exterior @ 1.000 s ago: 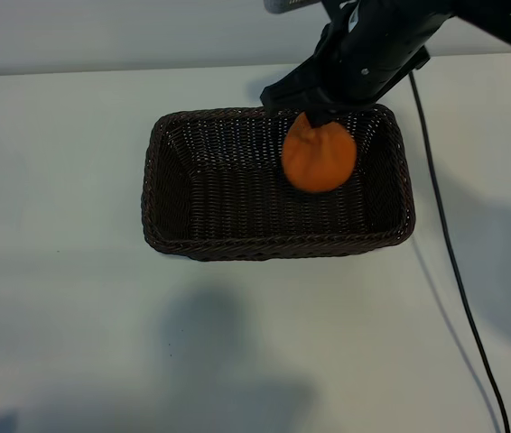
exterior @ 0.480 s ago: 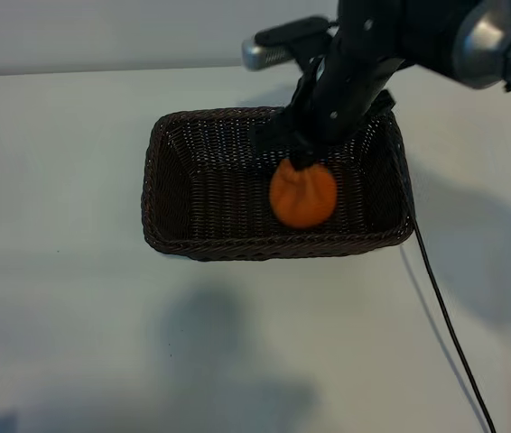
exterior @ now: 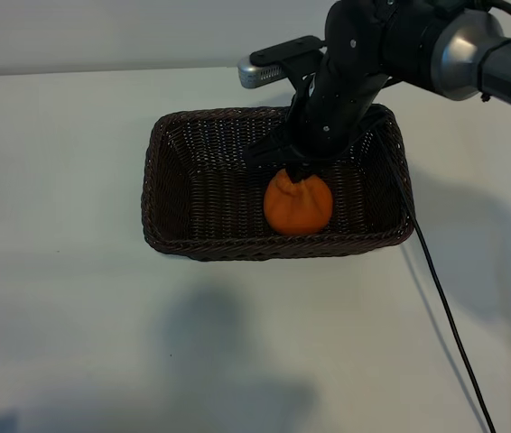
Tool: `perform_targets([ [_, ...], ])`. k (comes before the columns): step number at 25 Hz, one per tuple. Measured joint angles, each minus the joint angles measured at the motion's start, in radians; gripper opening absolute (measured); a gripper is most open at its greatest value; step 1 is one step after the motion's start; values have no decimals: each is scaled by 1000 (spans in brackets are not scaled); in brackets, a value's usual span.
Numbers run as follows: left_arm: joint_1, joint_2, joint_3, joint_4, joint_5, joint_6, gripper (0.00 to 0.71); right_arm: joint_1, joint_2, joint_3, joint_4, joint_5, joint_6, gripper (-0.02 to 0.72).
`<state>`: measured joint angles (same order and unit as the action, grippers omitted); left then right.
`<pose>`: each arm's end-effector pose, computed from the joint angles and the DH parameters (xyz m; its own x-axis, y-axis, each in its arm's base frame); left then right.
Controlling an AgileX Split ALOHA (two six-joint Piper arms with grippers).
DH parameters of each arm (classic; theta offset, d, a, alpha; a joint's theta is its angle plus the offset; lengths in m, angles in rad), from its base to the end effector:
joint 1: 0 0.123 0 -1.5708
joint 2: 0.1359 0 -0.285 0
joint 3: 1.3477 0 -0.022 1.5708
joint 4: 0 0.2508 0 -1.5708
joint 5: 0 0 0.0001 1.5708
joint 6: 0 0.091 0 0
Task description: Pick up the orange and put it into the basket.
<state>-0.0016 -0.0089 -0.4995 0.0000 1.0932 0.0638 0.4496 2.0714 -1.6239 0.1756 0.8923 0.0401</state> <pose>-0.0075 0.0000 0.2745 -0.4762 0.0645 -0.8769 0.0320 0.9979 0.0560 0.3914 0.2026 0.1989 -0.9142 -0.2757 -0.2970 -0.3361 0.9253 0.1755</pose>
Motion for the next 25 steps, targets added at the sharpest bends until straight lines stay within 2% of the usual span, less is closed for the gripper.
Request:
perform_targets([
  [6,0,0,0,0,0,1,570,0,2,-1,1,0,0,53],
  [9,0,0,0,0,0,1,570,0,2,-2,4,0,2,99],
  [11,0,0,0,0,0,0,570,0,2,-2,4,2,2,185],
  [13,0,0,0,0,0,0,570,0,0,-2,4,4,2,316],
  [16,0,0,0,0,0,0,570,0,-15,-2,4,16,2,559],
  [18,0,0,0,0,0,0,570,0,-35,-2,3,20,2,669],
  [20,0,0,0,0,0,0,570,0,-60,-2,3,20,2,701],
  [25,0,0,0,0,0,0,570,-3,-134,-2,-34,21,26,700],
])
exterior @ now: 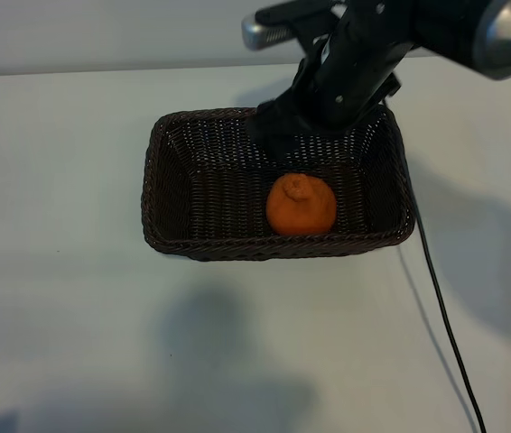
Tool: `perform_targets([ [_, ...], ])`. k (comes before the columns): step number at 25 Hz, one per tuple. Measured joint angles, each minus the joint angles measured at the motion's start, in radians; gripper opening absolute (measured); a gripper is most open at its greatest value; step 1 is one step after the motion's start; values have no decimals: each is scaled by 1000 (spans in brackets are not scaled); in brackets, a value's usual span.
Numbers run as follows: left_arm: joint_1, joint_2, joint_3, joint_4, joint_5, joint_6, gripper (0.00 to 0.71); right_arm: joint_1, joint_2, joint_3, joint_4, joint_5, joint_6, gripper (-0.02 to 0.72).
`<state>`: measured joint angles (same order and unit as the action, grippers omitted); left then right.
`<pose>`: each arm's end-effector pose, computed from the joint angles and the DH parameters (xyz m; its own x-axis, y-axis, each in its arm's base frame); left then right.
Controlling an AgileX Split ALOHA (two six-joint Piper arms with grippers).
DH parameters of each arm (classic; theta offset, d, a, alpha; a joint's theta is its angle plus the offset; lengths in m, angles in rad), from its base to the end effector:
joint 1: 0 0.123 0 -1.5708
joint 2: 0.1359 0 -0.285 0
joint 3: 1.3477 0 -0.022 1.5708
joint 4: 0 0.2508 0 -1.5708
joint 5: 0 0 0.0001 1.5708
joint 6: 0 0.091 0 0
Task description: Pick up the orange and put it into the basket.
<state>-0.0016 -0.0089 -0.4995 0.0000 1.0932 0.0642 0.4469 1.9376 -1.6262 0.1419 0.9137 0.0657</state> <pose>-0.0075 0.0000 0.2745 -0.4762 0.0649 -0.8769 0.0322 0.9979 0.0564 0.3788 0.1929 0.2565 -0.8791 -0.2536 -0.4036 -0.3425 0.9250 0.1647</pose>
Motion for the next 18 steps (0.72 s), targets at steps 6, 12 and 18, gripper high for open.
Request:
perform_targets([
  [6,0,0,0,0,0,0,570,-109,-50,-3,-48,34,25,690],
  [12,0,0,0,0,0,0,570,-342,-51,-5,-57,80,-35,675],
  [18,0,0,0,0,0,-1,570,-544,-51,-5,-66,82,-82,644],
])
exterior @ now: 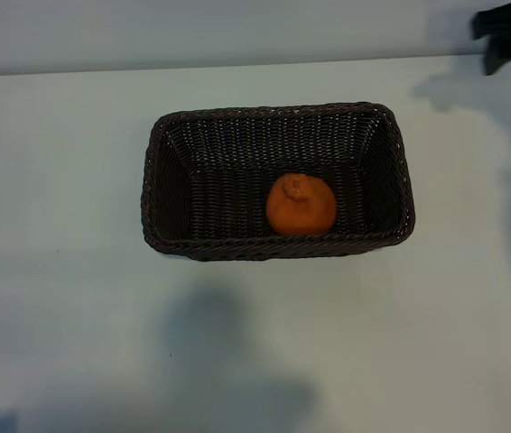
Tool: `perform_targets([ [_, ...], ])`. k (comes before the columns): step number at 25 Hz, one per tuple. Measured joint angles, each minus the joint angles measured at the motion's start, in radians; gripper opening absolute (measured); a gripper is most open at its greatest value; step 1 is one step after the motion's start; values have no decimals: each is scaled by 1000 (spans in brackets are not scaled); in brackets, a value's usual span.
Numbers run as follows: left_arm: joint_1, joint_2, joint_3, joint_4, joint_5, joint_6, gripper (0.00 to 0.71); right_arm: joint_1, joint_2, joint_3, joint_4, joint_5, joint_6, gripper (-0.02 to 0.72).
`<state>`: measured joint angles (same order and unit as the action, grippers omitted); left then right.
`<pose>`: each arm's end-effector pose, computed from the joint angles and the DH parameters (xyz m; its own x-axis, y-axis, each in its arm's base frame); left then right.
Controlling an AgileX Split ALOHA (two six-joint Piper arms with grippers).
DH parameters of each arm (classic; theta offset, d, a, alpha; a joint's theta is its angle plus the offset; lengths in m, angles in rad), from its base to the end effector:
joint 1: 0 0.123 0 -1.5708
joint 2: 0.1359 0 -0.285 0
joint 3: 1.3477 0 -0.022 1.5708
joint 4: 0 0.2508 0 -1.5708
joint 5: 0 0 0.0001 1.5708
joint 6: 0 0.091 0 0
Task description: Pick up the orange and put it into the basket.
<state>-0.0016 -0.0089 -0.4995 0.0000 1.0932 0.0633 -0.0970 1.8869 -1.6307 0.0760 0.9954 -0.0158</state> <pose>-0.0075 0.0000 0.2745 -0.4763 0.0640 -0.8770 0.0318 0.9979 0.0556 0.4100 -0.0341 0.2755 -0.9116 0.1144 -0.3949 0.0949 0.9931 0.0686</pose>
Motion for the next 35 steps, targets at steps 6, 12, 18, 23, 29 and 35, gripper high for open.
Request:
perform_targets([
  [6,0,0,0,0,0,0,570,-48,-4,0,-1,5,-13,629],
  [12,0,0,0,0,0,0,570,-49,-74,0,-2,55,-19,623],
  [18,0,0,0,0,0,0,570,-49,-214,0,-2,89,-20,619],
  [23,0,0,0,0,0,0,570,-49,-356,0,0,150,-20,608],
  [29,0,0,0,0,0,0,570,-49,-550,4,3,242,-16,602],
  [35,0,0,0,0,0,1,569,-49,-798,64,25,249,-7,600],
])
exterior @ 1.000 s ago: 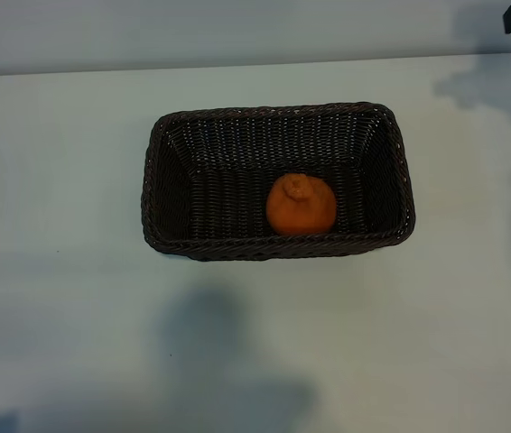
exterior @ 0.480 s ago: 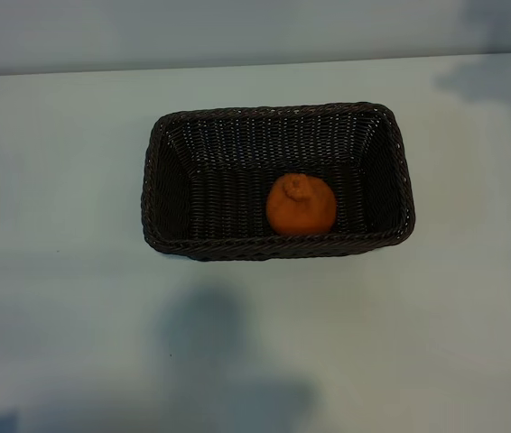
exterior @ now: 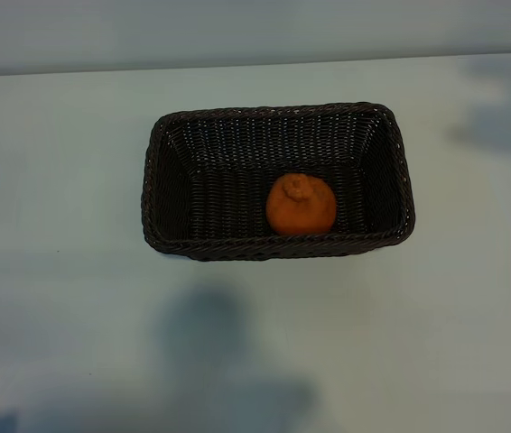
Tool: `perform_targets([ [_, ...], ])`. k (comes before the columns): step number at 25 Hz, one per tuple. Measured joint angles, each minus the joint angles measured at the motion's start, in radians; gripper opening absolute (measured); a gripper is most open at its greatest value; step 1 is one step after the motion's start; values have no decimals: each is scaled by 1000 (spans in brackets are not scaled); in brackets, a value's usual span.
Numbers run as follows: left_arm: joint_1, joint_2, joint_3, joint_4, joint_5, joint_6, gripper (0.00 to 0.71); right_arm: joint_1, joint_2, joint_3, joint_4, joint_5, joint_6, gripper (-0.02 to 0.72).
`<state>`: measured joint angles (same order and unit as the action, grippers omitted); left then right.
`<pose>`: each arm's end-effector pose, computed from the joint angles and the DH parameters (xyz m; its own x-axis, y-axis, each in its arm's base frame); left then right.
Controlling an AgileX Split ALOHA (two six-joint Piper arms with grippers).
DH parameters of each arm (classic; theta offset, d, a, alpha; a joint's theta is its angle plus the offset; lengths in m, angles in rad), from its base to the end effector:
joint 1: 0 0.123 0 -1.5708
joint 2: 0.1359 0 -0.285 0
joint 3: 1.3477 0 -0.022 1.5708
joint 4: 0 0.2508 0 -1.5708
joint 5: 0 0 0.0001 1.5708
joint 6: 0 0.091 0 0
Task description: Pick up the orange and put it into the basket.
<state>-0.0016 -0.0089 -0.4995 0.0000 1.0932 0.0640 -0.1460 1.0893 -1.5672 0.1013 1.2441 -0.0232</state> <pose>-0.0075 0.0000 0.2745 -0.4762 0.0647 -0.8769 0.0321 0.9979 0.0562 0.1734 -0.0167 0.4872 -0.6194 0.1005 -0.7786 0.0768 0.9948 0.0674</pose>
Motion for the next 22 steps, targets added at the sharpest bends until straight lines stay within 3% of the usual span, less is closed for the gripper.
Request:
perform_targets([
  [4,0,0,0,0,0,0,569,0,-179,55,2,-3,-1,599],
  [15,0,0,0,0,-1,1,569,1,-602,354,-35,-103,-43,599],
  [22,0,0,0,0,-1,1,569,56,-878,555,-38,-158,-42,598],
])
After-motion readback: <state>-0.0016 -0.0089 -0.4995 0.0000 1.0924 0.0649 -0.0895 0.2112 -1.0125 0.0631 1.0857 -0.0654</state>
